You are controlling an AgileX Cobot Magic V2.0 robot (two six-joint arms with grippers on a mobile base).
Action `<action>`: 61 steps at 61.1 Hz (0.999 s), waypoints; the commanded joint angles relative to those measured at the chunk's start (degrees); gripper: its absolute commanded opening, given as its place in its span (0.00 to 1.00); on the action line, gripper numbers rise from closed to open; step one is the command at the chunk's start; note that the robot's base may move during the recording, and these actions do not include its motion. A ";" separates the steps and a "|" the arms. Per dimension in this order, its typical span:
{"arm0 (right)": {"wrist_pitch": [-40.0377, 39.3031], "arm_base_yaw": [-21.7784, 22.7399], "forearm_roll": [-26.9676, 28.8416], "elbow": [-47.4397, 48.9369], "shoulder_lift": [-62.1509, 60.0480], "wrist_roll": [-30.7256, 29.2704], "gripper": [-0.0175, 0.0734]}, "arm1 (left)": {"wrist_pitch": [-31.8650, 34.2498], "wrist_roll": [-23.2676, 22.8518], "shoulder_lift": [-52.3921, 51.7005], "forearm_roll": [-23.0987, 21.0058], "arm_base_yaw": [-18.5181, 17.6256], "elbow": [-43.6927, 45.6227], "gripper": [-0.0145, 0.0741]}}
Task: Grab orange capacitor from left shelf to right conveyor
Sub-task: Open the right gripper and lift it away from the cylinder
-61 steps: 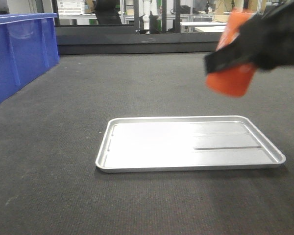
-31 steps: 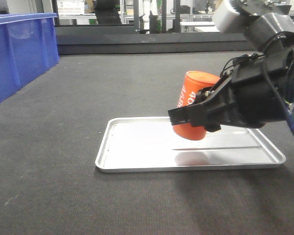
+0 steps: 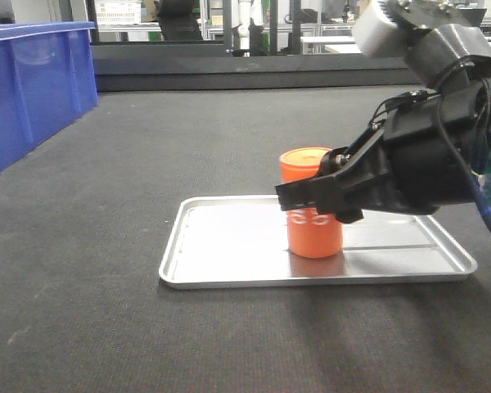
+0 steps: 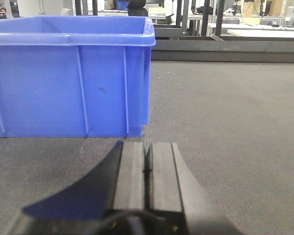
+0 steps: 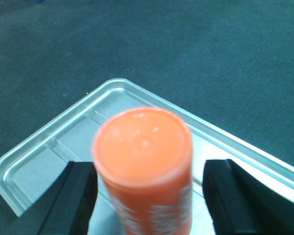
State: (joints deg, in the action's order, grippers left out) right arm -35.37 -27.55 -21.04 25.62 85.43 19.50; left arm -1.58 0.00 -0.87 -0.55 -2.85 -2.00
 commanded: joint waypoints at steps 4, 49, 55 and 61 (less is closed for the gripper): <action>-6.89 0.40 -0.25 2.05 -1.47 -0.67 0.80 | 4.86 0.00 -0.40 -0.18 -0.12 -1.25 0.02; -0.88 0.40 -0.18 8.13 -13.12 0.28 0.34 | 4.86 0.00 -0.40 -0.18 -0.12 -1.25 0.02; 5.63 0.40 -0.18 8.13 -18.58 0.94 0.25 | 4.86 0.00 -0.40 -0.18 -0.12 -1.25 0.02; 10.45 0.40 -0.18 8.13 -23.68 4.65 0.26 | 4.86 0.00 -0.40 -0.18 -0.12 -1.25 0.02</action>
State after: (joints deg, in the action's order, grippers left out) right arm -24.53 -27.55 -21.34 32.03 66.88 21.68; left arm -1.58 0.00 -0.87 -0.55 -2.85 -2.00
